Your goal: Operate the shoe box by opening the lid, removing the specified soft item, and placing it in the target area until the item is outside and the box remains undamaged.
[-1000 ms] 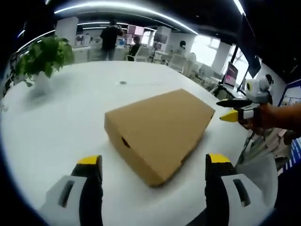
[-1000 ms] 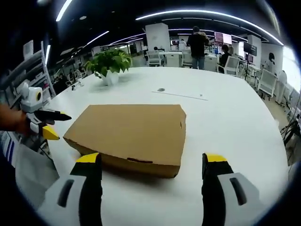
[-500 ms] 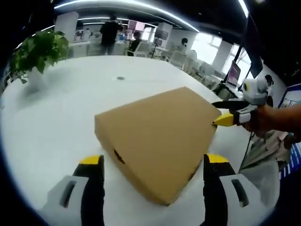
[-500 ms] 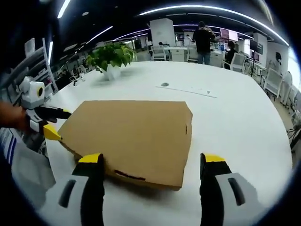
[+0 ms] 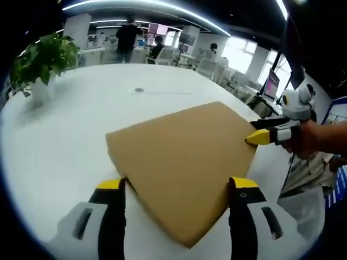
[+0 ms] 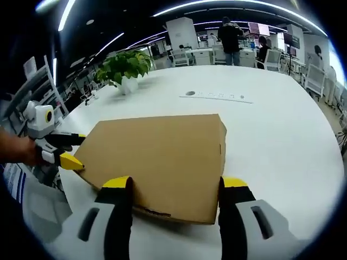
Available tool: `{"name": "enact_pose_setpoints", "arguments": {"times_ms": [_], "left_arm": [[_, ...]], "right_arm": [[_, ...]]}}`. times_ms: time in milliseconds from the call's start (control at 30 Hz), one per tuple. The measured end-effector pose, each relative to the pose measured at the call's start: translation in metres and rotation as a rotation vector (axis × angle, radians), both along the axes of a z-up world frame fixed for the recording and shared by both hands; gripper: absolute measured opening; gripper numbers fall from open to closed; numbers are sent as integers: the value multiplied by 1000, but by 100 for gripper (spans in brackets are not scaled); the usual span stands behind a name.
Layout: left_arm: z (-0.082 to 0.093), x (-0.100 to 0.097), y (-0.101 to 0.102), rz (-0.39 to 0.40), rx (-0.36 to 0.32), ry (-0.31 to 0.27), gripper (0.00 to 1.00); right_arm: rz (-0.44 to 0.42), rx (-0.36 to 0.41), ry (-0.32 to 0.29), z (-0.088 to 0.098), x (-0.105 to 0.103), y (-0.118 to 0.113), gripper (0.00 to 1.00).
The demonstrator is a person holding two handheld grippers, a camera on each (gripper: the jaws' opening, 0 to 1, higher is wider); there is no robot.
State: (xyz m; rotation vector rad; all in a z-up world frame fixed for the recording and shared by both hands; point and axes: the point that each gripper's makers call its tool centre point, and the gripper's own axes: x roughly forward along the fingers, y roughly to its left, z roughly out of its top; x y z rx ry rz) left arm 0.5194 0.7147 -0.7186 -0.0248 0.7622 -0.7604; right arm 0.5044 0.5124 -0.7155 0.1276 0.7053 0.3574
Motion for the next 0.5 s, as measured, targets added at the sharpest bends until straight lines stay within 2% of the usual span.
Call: {"name": "enact_pose_setpoints", "arguments": {"times_ms": [500], "left_arm": [[1, -9, 14, 9, -12, 6, 82]], "right_arm": [[-25, 34, 42, 0, -65, 25, 49]]}}
